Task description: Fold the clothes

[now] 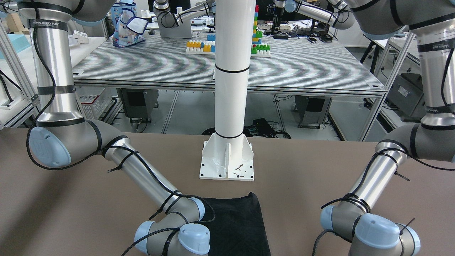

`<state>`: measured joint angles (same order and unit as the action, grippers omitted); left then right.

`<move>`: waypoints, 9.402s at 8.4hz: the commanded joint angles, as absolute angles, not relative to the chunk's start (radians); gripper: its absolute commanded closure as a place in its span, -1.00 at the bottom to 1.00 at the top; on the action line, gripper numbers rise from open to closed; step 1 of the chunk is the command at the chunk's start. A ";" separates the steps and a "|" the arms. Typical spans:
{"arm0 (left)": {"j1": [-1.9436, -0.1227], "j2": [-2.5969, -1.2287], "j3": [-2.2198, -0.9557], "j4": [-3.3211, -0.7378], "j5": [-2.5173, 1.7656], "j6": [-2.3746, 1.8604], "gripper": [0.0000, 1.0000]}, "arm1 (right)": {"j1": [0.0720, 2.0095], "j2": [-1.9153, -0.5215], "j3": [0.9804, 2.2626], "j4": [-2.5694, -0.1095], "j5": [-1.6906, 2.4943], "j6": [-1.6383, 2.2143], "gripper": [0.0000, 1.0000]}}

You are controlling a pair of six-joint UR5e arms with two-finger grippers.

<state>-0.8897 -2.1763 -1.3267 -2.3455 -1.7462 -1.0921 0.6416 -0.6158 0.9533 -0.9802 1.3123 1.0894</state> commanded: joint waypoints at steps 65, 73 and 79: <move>-0.893 -2.244 -1.289 -2.345 -1.718 -1.097 -1.00 | 0.453 -1.230 1.652 -0.814 1.614 1.462 -0.89; -0.891 -2.241 -1.284 -2.344 -1.689 -1.092 -1.00 | 0.496 -1.325 1.801 -0.776 1.651 1.863 -0.89; -0.888 -2.241 -1.276 -2.341 -1.661 -1.081 -1.00 | 0.322 -1.405 1.895 -0.795 1.565 1.911 -0.89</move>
